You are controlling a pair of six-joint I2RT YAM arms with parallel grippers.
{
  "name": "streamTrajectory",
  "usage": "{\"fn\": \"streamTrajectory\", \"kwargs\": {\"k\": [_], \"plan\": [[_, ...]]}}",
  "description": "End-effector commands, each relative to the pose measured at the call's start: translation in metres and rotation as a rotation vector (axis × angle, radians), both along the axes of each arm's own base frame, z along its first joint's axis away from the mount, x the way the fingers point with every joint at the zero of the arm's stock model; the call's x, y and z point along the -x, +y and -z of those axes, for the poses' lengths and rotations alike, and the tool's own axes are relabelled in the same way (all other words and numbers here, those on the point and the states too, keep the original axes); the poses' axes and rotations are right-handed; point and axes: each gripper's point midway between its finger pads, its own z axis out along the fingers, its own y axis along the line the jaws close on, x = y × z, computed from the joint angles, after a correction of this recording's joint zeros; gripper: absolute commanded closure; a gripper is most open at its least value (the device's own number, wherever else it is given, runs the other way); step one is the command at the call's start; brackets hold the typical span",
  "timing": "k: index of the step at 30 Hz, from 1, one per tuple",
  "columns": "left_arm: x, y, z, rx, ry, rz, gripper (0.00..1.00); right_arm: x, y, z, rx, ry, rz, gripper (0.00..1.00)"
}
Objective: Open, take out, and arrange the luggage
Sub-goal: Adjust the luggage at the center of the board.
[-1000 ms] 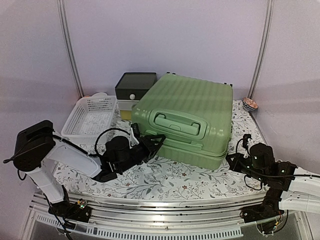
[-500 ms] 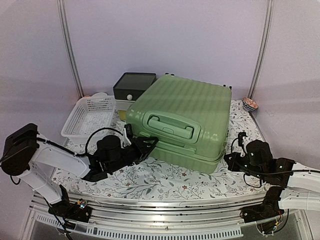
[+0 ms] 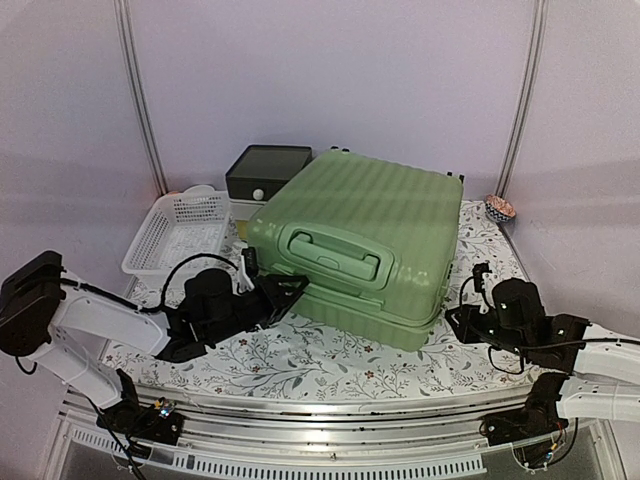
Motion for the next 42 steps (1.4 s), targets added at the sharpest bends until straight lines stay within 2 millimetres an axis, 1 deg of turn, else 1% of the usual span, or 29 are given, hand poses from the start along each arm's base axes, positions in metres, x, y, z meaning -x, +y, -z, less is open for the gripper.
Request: {"fn": "streamTrajectory", "kwargs": {"k": [1, 5, 7, 9, 12, 15, 17, 19, 20, 23, 25, 30, 33, 35, 42], "plan": [[-0.018, 0.035, 0.01, -0.207, -0.128, -0.102, 1.0, -0.007, -0.004, -0.011, 0.018, -0.043, 0.011, 0.73], [-0.016, 0.041, 0.013, -0.228, -0.122, -0.099, 1.0, -0.007, 0.004, -0.018, 0.012, -0.067, -0.037, 0.64], [-0.016, 0.044, 0.016, -0.243, -0.112, -0.101, 1.0, -0.008, 0.003, -0.022, 0.016, -0.08, -0.039, 0.62], [-0.016, 0.047, 0.018, -0.25, -0.106, -0.1, 1.0, -0.009, 0.003, -0.027, 0.015, -0.098, -0.04, 0.56], [-0.016, 0.049, 0.018, -0.256, -0.107, -0.095, 1.0, -0.01, 0.003, -0.036, 0.015, -0.125, -0.046, 0.52], [-0.016, 0.051, 0.018, -0.264, -0.104, -0.095, 1.0, -0.011, 0.002, -0.043, 0.023, -0.144, -0.046, 0.41], [-0.016, 0.052, 0.018, -0.262, -0.104, -0.098, 1.0, -0.012, 0.003, -0.047, 0.017, -0.153, -0.047, 0.26], [-0.016, 0.053, 0.018, -0.261, -0.104, -0.1, 1.0, -0.012, 0.004, -0.052, 0.011, -0.161, -0.05, 0.15], [-0.016, 0.054, 0.018, -0.262, -0.103, -0.1, 1.0, -0.012, 0.004, -0.054, 0.01, -0.165, -0.048, 0.1], [-0.015, 0.055, 0.019, -0.261, -0.101, -0.099, 1.0, -0.013, 0.004, -0.06, 0.004, -0.174, -0.048, 0.01], [-0.014, 0.054, 0.02, -0.263, -0.102, -0.093, 1.0, -0.013, 0.004, -0.061, 0.0, -0.175, -0.045, 0.01], [-0.014, 0.056, 0.023, -0.268, -0.095, -0.089, 1.0, -0.014, 0.0, -0.057, -0.005, -0.176, -0.02, 0.01], [-0.014, 0.06, 0.025, -0.269, -0.083, -0.094, 1.0, -0.01, 0.01, -0.06, -0.031, -0.196, -0.082, 0.0], [-0.014, 0.063, 0.027, -0.272, -0.079, -0.099, 1.0, -0.006, 0.016, -0.06, -0.04, -0.21, -0.129, 0.01], [-0.015, 0.074, 0.031, -0.29, -0.062, -0.105, 1.0, -0.006, 0.019, -0.06, -0.054, -0.235, -0.15, 0.05]]}}
